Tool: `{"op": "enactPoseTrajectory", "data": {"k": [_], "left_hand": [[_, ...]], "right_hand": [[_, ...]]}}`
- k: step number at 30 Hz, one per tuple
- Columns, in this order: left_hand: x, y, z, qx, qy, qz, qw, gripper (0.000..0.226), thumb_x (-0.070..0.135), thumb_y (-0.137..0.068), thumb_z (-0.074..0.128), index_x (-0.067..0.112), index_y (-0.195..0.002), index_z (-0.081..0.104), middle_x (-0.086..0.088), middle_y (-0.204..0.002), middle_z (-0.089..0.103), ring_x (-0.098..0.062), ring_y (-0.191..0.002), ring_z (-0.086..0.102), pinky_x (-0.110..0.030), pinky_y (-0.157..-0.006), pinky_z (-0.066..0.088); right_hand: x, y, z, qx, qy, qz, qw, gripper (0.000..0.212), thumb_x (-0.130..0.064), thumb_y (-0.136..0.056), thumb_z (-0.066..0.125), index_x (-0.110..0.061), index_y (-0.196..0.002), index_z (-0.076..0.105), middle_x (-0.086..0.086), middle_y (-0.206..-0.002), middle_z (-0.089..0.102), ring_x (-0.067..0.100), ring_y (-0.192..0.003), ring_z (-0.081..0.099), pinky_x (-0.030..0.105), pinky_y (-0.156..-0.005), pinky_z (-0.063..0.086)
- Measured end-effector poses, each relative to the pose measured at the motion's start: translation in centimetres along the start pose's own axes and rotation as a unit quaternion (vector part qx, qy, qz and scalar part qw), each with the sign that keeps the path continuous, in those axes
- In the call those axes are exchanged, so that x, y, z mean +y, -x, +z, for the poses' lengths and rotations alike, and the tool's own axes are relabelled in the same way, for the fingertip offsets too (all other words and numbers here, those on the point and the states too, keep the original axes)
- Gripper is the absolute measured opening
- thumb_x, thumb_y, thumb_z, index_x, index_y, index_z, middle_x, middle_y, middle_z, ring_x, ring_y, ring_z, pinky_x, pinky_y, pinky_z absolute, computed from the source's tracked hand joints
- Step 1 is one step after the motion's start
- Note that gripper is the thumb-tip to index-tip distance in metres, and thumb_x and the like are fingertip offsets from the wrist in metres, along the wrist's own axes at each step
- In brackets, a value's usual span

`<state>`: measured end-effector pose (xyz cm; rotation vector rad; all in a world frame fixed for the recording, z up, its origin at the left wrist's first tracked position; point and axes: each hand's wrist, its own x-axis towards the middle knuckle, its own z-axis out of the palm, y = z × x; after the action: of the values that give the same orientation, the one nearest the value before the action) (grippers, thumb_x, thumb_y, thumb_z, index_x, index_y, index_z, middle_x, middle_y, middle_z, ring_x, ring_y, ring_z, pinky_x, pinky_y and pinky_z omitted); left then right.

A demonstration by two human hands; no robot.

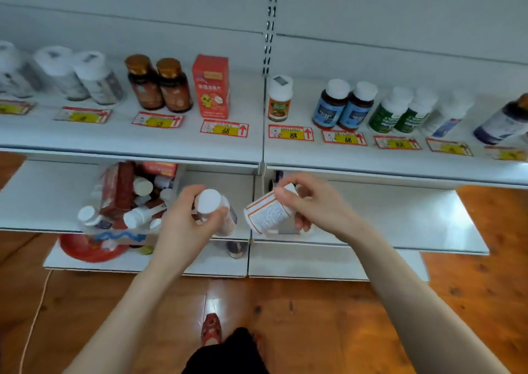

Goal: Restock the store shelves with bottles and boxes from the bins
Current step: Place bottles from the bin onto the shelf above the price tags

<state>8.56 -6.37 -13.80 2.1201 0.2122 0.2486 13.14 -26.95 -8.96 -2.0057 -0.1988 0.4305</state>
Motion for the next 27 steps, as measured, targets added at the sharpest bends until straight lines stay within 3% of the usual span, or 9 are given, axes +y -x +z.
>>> {"op": "enactPoseTrajectory", "data": {"k": [5, 10, 12, 15, 18, 20, 22, 24, 27], "left_hand": [[2.1, -0.9, -3.3, 0.051, 0.025, 0.025, 0.998, 0.032, 0.013, -0.078, 0.071, 0.023, -0.1, 0.049, 0.012, -0.087, 0.053, -0.007, -0.076, 0.052, 0.003, -0.062, 0.034], [2.9, -2.3, -5.6, 0.087, 0.055, 0.028, 0.994, 0.034, 0.014, -0.076, 0.072, 0.024, -0.1, 0.05, 0.004, -0.089, 0.058, -0.016, -0.082, 0.056, -0.026, -0.075, 0.043], [3.1, -3.1, -6.4, 0.094, 0.065, 0.034, 0.993, 0.034, 0.015, -0.075, 0.073, 0.026, -0.098, 0.051, 0.011, -0.085, 0.058, -0.009, -0.076, 0.056, -0.025, -0.072, 0.043], [3.6, -4.5, -7.5, 0.084, 0.08, 0.053, 0.992, 0.037, 0.018, -0.073, 0.076, 0.039, -0.088, 0.049, 0.019, -0.085, 0.057, -0.002, -0.075, 0.056, -0.02, -0.065, 0.044], [3.8, -6.3, -8.1, 0.07, 0.086, 0.076, 0.991, 0.035, 0.016, -0.075, 0.074, 0.038, -0.089, 0.051, 0.02, -0.088, 0.055, 0.002, -0.078, 0.056, -0.006, -0.064, 0.042], [4.1, -7.8, -8.2, 0.063, 0.072, 0.095, 0.991, 0.03, 0.016, -0.076, 0.073, 0.029, -0.095, 0.054, 0.02, -0.089, 0.054, -0.004, -0.082, 0.055, -0.005, -0.064, 0.04], [4.5, -9.2, -8.1, 0.055, 0.062, 0.122, 0.989, 0.032, 0.023, -0.073, 0.075, 0.026, -0.097, 0.054, 0.024, -0.087, 0.053, -0.01, -0.083, 0.054, -0.01, -0.067, 0.04], [5.1, -10.4, -8.0, 0.035, 0.067, 0.143, 0.987, 0.033, 0.029, -0.072, 0.074, 0.027, -0.098, 0.053, 0.026, -0.086, 0.053, -0.006, -0.08, 0.054, -0.007, -0.066, 0.038], [5.8, -11.7, -7.6, -0.004, 0.09, 0.16, 0.983, 0.031, 0.018, -0.076, 0.072, 0.029, -0.097, 0.051, 0.024, -0.087, 0.054, -0.003, -0.079, 0.055, -0.003, -0.064, 0.039]], "right_hand": [[-2.6, -0.8, -0.9, -0.07, 0.055, -0.06, 0.994, 0.015, -0.02, -0.087, 0.061, -0.028, -0.098, 0.054, -0.004, -0.095, 0.054, 0.012, -0.065, 0.058, 0.022, -0.057, 0.051], [-5.2, -2.3, -0.9, -0.07, 0.076, -0.112, 0.988, 0.008, -0.022, -0.087, 0.061, -0.03, -0.089, 0.06, -0.011, -0.093, 0.058, 0.013, -0.077, 0.061, 0.034, -0.063, 0.055], [-5.9, -2.9, -0.6, -0.049, 0.078, -0.124, 0.988, 0.011, -0.023, -0.091, 0.056, -0.032, -0.085, 0.059, -0.008, -0.092, 0.059, 0.001, -0.068, 0.058, 0.021, -0.055, 0.052], [-6.6, -3.9, -0.3, -0.023, 0.108, -0.114, 0.987, 0.007, -0.021, -0.094, 0.05, -0.025, -0.096, 0.054, 0.002, -0.097, 0.057, 0.003, -0.065, 0.055, 0.012, -0.053, 0.046], [-6.9, -4.5, -0.7, 0.004, 0.168, -0.08, 0.982, 0.03, -0.024, -0.09, 0.055, -0.015, -0.119, 0.053, 0.001, -0.109, 0.056, 0.014, -0.087, 0.061, 0.03, -0.079, 0.054], [-7.3, -4.7, -1.1, 0.023, 0.216, -0.073, 0.973, 0.033, -0.025, -0.087, 0.059, -0.016, -0.119, 0.057, 0.002, -0.113, 0.06, 0.017, -0.097, 0.061, 0.038, -0.09, 0.049], [-7.6, -4.7, -1.5, 0.03, 0.229, -0.063, 0.971, 0.031, -0.023, -0.087, 0.061, -0.018, -0.117, 0.059, 0.001, -0.109, 0.061, 0.015, -0.092, 0.061, 0.034, -0.087, 0.05], [-7.8, -4.7, -1.9, 0.02, 0.22, -0.049, 0.974, 0.031, -0.021, -0.086, 0.062, -0.021, -0.117, 0.059, -0.003, -0.104, 0.058, 0.009, -0.077, 0.061, 0.02, -0.069, 0.052], [-7.8, -4.8, -2.4, 0.025, 0.246, -0.054, 0.967, 0.031, -0.013, -0.083, 0.063, -0.02, -0.114, 0.059, -0.01, -0.109, 0.057, -0.009, -0.068, 0.055, 0.005, -0.059, 0.037]]}}
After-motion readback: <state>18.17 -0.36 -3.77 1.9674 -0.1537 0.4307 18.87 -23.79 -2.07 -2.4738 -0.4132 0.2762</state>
